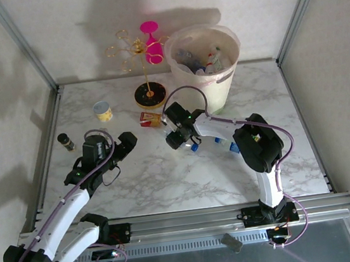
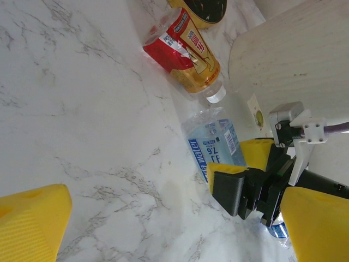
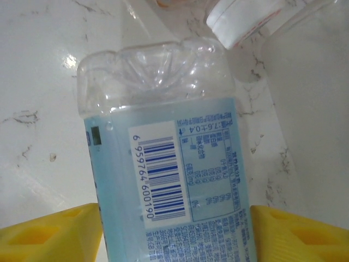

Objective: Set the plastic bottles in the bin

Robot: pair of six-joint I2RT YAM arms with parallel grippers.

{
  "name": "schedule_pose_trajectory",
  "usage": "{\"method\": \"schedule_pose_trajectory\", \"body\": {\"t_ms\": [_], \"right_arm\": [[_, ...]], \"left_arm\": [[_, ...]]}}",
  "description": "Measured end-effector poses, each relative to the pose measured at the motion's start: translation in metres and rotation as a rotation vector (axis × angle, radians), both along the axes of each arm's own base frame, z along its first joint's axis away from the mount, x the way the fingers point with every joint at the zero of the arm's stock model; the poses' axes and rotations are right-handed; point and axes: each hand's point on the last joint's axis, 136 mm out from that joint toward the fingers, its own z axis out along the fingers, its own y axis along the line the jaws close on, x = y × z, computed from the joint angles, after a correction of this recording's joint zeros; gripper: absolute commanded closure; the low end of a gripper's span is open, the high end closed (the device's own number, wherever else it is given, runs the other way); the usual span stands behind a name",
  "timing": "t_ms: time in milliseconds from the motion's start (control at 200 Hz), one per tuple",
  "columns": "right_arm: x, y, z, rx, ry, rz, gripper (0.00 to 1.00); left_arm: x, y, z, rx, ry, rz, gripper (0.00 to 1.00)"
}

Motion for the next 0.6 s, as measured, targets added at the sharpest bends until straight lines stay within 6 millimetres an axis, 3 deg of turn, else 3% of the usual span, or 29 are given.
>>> {"method": "schedule_pose_trajectory", "body": {"t_ms": [275, 601], "right_arm": [[0.005, 0.005, -0.003, -0.003, 0.003, -0.001, 0.45], [-0.005, 0.011, 0.003, 0.002, -0.005, 0.023, 0.49]], "left_arm": [[0.001, 0.0, -0.001, 0.005, 0.005, -0.002, 0.02], [0.003, -0.008, 0.021, 0.005, -0.049, -0.033, 0.03]]}}
